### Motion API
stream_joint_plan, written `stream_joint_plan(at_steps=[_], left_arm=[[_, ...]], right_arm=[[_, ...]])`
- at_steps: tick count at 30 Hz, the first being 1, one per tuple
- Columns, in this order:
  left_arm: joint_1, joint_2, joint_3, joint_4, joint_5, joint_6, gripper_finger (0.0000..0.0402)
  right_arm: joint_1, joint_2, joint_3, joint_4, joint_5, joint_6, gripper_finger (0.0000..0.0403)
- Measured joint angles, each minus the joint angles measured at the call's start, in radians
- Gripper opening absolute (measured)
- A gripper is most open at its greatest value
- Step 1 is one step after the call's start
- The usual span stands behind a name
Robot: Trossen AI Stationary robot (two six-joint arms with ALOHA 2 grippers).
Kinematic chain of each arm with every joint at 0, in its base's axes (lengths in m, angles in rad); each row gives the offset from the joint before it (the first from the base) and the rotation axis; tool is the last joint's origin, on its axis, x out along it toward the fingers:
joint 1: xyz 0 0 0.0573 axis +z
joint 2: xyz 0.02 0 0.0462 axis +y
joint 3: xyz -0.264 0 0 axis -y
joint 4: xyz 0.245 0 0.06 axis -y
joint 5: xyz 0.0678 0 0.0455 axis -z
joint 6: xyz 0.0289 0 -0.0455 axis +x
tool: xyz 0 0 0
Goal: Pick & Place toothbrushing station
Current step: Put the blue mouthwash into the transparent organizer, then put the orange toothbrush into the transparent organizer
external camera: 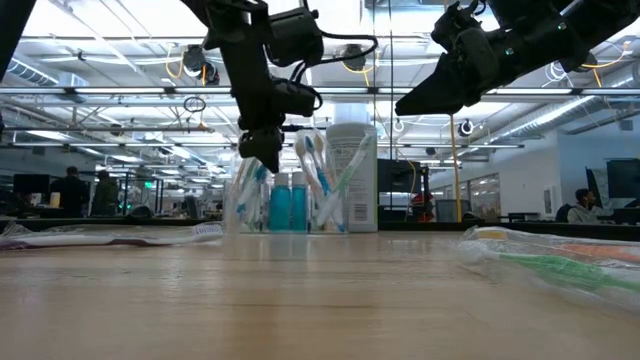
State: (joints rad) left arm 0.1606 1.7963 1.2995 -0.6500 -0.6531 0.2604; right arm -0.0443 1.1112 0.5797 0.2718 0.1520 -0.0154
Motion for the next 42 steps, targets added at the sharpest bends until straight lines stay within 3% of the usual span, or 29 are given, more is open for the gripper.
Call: stream_joint_plan(at_steps=[9, 20, 29, 35, 37, 42], left_arm=[[-0.071, -0.090, 0.002, 0.003, -0.001, -0.021, 0.0147], [-0.174, -0.349, 0.003, -0.052, 0.002, -0.149, 0.0147], [-0.242, -0.547, -0.005, -0.358, 0.076, -0.521, 0.0147], [-0.294, -0.613, -0.184, -0.310, 0.087, -0.636, 0.0147], [-0.304, -0.620, -0.253, -0.264, 0.147, -0.646, 0.0147], [-0.314, -0.624, -0.394, -0.117, 0.436, -0.628, 0.0147]], right_arm=[[0.000, 0.000, 0.000, 0.000, 0.000, 0.000, 0.0130], [0.000, 0.000, 0.000, 0.006, 0.000, 0.048, 0.0130], [0.021, 0.000, 0.000, 0.007, -0.001, 0.117, 0.0130], [0.080, 0.012, 0.003, 0.045, 0.006, 0.161, 0.0130], [0.110, 0.040, 0.023, 0.032, 0.007, 0.152, 0.0130], [0.177, 0.154, 0.147, -0.145, 0.085, 0.182, 0.0130]])
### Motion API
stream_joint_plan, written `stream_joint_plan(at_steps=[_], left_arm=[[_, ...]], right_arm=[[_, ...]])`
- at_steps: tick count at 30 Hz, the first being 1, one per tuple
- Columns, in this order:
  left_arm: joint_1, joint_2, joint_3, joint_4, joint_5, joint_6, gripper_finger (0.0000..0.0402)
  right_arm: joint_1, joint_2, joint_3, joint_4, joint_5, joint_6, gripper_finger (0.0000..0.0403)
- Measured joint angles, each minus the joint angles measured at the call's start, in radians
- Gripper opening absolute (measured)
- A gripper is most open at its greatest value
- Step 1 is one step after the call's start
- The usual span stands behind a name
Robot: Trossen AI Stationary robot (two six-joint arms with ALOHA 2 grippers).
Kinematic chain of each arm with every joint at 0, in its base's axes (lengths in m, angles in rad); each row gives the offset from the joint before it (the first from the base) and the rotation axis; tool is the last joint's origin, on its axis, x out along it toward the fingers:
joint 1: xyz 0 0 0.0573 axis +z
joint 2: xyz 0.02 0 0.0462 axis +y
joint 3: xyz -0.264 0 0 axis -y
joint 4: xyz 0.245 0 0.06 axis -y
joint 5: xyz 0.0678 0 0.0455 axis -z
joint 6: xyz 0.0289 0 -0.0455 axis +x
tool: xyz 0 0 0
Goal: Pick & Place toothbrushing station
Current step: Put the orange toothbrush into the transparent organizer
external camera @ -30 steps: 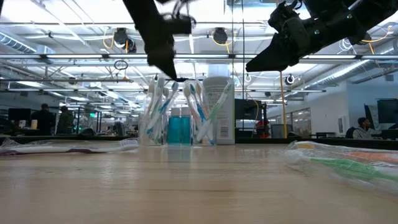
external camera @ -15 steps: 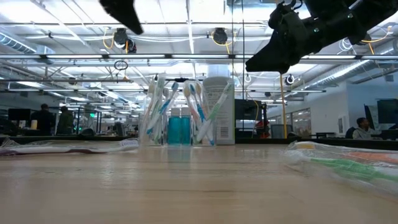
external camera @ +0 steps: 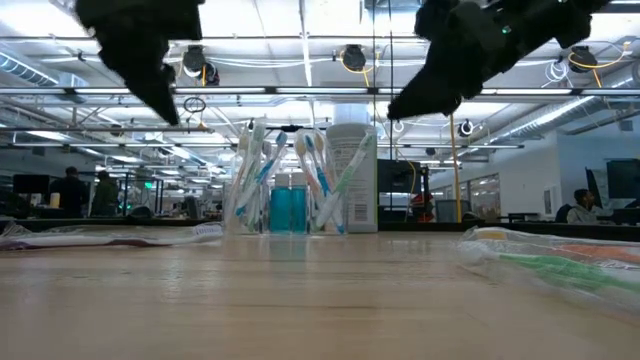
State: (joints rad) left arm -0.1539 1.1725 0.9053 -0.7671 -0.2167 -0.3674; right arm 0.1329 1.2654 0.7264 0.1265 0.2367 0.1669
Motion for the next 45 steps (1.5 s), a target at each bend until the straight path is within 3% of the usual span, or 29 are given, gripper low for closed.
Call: stream_joint_plan(at_steps=[3, 8, 14, 18, 24, 29, 35, 39, 45], left_arm=[[0.000, 0.002, -0.060, 0.095, 0.102, 0.094, 0.0147], [-0.001, 0.001, -0.080, 0.118, 0.130, 0.163, 0.0147], [0.000, 0.001, -0.080, 0.123, 0.112, 0.229, 0.0147], [0.000, 0.001, -0.080, 0.123, 0.112, 0.241, 0.0147], [0.000, 0.001, -0.080, 0.126, 0.112, 0.242, 0.0147], [0.000, 0.001, -0.080, 0.128, 0.111, 0.237, 0.0147], [0.000, 0.001, -0.080, 0.130, 0.111, 0.225, 0.0147], [0.000, 0.001, -0.080, 0.130, 0.110, 0.203, 0.0147], [0.000, 0.001, -0.080, 0.135, 0.110, 0.204, 0.0147]], right_arm=[[0.018, 0.074, 0.088, -0.163, -0.001, 0.105, 0.0130], [0.067, 0.157, 0.142, -0.436, -0.009, 0.377, 0.0130], [0.119, 0.221, 0.141, -0.656, -0.246, 0.713, 0.0130], [0.144, 0.234, 0.141, -0.632, -0.300, 0.718, 0.0130], [0.132, 0.237, 0.141, -0.632, -0.279, 0.694, 0.0130], [0.112, 0.237, 0.137, -0.627, -0.181, 0.656, 0.0130], [0.080, 0.237, 0.051, -0.603, -0.189, 0.668, 0.0125], [0.058, 0.231, -0.004, -0.573, -0.185, 0.643, 0.0096], [0.016, 0.229, -0.040, -0.469, -0.193, 0.526, 0.0013]])
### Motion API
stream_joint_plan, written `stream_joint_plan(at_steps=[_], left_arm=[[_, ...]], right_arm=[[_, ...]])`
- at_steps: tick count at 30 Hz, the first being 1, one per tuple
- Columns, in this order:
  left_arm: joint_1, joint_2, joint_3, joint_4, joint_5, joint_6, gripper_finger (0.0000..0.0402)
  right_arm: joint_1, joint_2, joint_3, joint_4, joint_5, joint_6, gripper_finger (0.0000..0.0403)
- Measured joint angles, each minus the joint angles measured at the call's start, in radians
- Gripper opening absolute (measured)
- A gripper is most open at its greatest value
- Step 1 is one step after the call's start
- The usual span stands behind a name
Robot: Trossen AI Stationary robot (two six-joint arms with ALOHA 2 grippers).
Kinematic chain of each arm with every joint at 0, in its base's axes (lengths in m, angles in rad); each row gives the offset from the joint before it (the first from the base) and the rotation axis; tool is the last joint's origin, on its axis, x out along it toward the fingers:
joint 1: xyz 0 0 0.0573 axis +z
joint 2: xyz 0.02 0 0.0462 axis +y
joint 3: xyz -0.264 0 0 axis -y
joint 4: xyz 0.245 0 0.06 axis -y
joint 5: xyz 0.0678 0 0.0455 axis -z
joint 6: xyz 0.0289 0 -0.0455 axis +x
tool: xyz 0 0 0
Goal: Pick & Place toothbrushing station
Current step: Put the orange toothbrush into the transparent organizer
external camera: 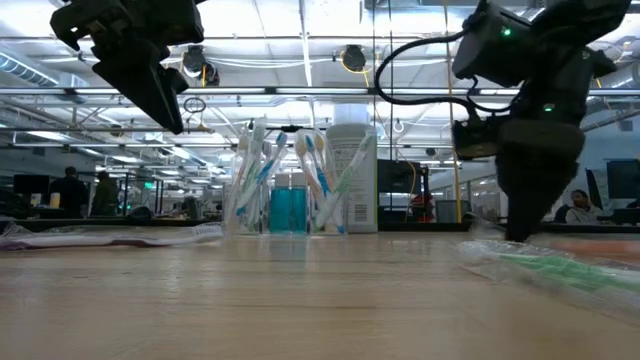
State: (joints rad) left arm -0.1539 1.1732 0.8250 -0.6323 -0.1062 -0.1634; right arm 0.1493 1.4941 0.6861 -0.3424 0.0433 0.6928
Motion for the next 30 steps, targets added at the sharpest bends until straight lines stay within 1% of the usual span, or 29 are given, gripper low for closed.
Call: stream_joint_plan(at_steps=[3, 6, 8, 11, 16, 18, 20, 23, 26, 30], left_arm=[[0.000, 0.000, 0.000, 0.001, 0.000, 0.002, 0.0147], [0.000, 0.000, 0.000, 0.002, 0.000, 0.004, 0.0147], [0.000, 0.000, 0.001, 0.007, 0.000, 0.008, 0.0147], [0.000, 0.000, 0.001, 0.010, 0.000, 0.026, 0.0147], [0.000, 0.000, 0.001, 0.014, 0.000, 0.030, 0.0147], [0.000, 0.000, 0.001, 0.017, 0.000, 0.031, 0.0147], [0.000, 0.000, 0.001, 0.016, 0.000, 0.035, 0.0147], [0.000, 0.000, 0.001, 0.017, 0.000, 0.057, 0.0147], [0.000, 0.000, 0.001, 0.024, 0.000, 0.089, 0.0147], [0.001, 0.000, 0.001, 0.058, 0.001, 0.139, 0.0147]], right_arm=[[-0.021, -0.006, -0.005, 0.122, 0.010, -0.041, 0.0018], [-0.042, -0.016, -0.006, 0.321, 0.072, -0.116, 0.0020], [-0.059, -0.021, -0.004, 0.501, 0.097, -0.195, 0.0012], [-0.090, -0.021, -0.005, 0.784, 0.135, -0.351, 0.0008], [-0.147, -0.022, -0.003, 1.266, 0.236, -0.690, 0.0013], [-0.177, -0.020, -0.003, 1.424, 0.241, -0.807, 0.0012], [-0.213, 0.003, -0.001, 1.551, 0.244, -0.857, 0.0009], [-0.262, 0.034, 0.001, 1.624, 0.231, -0.832, 0.0008], [-0.308, 0.090, 0.027, 1.628, 0.167, -0.799, 0.0007], [-0.351, 0.204, 0.068, 1.641, 0.168, -0.811, 0.0009]])
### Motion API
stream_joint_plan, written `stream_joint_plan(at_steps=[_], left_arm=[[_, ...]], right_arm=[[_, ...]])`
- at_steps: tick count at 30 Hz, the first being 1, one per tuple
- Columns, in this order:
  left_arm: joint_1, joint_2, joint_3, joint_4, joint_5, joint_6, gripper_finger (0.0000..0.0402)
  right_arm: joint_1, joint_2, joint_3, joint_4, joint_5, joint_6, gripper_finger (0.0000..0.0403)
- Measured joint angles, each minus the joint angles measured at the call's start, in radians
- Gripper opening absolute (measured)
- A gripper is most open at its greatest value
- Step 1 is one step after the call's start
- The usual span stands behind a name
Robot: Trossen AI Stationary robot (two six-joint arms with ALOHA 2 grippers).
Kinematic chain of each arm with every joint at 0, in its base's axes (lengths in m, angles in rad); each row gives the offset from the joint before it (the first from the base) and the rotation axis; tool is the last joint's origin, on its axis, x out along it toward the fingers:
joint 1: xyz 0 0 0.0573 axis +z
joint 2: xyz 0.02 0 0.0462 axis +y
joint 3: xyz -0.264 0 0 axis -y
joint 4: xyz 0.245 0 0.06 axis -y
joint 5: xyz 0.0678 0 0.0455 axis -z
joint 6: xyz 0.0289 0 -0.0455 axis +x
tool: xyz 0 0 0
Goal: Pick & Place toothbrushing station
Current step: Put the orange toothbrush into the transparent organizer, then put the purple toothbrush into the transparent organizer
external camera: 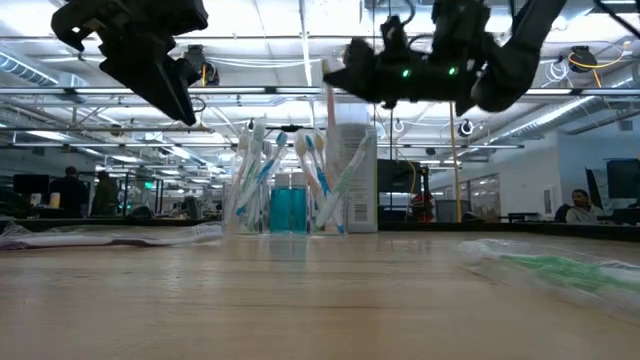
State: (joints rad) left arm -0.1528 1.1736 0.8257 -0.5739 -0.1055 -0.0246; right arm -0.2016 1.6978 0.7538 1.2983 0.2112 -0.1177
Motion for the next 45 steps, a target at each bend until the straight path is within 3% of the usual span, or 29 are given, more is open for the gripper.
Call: stream_joint_plan(at_steps=[8, 19, 34, 39, 45], left_arm=[[0.002, 0.000, 0.000, 0.003, 0.000, 0.076, 0.0147], [0.002, 0.000, 0.000, 0.002, 0.001, 0.117, 0.0147], [0.002, 0.000, 0.000, 0.003, 0.001, 0.086, 0.0147], [0.002, 0.000, 0.000, 0.036, 0.000, 0.036, 0.0147], [0.001, 0.011, 0.000, 0.136, 0.000, -0.013, 0.0147]], right_arm=[[-0.036, 0.180, 0.034, -0.004, 0.002, 0.054, 0.0011], [0.018, 0.203, 0.034, -0.089, 0.056, 0.043, 0.0014], [0.042, 0.164, 0.031, -0.144, 0.054, 0.049, 0.0105], [0.065, 0.056, 0.023, -0.326, 0.053, 0.004, 0.0117], [0.095, -0.102, 0.023, -0.705, 0.050, 0.097, 0.0120]])
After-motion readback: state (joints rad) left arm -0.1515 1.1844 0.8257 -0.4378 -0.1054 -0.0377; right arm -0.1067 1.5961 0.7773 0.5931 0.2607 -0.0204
